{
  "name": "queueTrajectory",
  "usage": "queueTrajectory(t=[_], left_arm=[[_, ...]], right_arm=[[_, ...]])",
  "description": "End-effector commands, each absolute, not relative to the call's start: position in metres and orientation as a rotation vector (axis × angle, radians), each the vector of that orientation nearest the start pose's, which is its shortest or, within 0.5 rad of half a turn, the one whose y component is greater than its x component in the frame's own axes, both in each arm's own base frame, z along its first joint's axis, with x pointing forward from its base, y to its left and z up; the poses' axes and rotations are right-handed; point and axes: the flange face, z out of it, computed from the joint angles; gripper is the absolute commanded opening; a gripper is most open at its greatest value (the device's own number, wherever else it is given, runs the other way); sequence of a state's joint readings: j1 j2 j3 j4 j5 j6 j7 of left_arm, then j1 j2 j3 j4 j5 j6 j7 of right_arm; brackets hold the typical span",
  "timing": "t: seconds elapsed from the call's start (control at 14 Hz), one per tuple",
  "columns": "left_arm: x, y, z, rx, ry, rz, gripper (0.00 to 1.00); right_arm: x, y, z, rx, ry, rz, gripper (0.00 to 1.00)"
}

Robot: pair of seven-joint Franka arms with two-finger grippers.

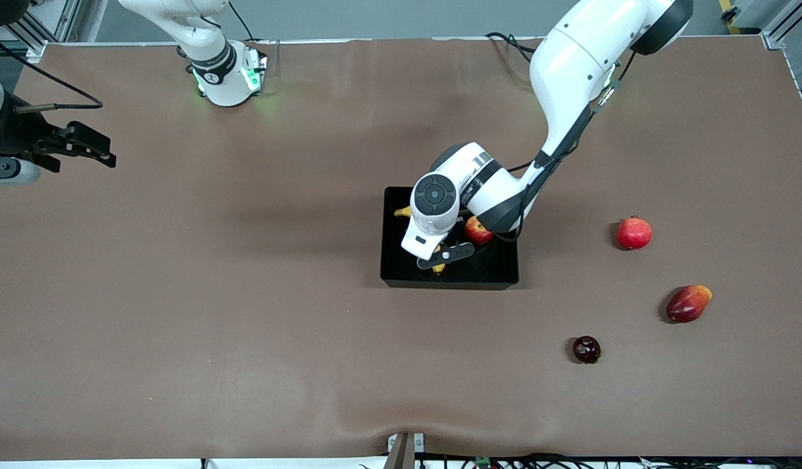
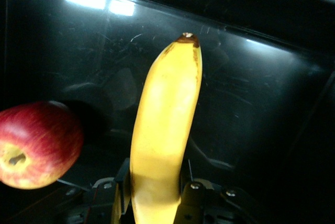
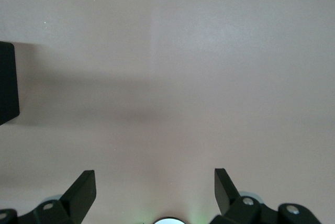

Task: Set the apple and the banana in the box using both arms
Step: 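Lower the banana into the tray and open the left gripper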

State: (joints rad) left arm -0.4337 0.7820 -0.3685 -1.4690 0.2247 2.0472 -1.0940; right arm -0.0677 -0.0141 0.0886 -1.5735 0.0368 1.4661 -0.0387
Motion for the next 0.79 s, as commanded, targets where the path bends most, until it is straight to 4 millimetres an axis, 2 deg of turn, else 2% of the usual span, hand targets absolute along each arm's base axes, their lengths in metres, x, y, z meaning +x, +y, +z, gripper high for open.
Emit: queueTrajectory(t=[0.0,0.14,0.21,0.29,0.43,0.5,0.71], left_arm=[[0.530,-0.470,0.212,-3.045,-0.384,0.163,0.39],[0.534,-0.467,0.212,-3.048,-0.399,0.158,0.78],[0.537,-0.465,0.218,-3.053,-0.410,0.148,0.94],[0.543,-0.462,0.226,-3.057,-0.427,0.131,1.00],[0.554,-0.453,0.258,-3.063,-0.449,0.068,1.00],[0.569,-0.434,0.283,-3.056,-0.484,0.019,1.00],[0.593,-0.375,0.390,-3.035,-0.566,-0.069,1.00]], right_arm=[[0.535,0.016,0.626,-3.095,-0.104,0.140,1.00],[0.535,0.016,0.626,-3.095,-0.104,0.142,1.00],[0.535,0.016,0.626,-3.095,-0.104,0.142,1.00],[0.535,0.016,0.626,-3.095,-0.104,0.144,1.00],[0.535,0.016,0.625,-3.095,-0.104,0.147,1.00],[0.535,0.016,0.625,-3.095,-0.104,0.147,1.00],[0.535,0.016,0.625,-3.095,-0.104,0.147,1.00]])
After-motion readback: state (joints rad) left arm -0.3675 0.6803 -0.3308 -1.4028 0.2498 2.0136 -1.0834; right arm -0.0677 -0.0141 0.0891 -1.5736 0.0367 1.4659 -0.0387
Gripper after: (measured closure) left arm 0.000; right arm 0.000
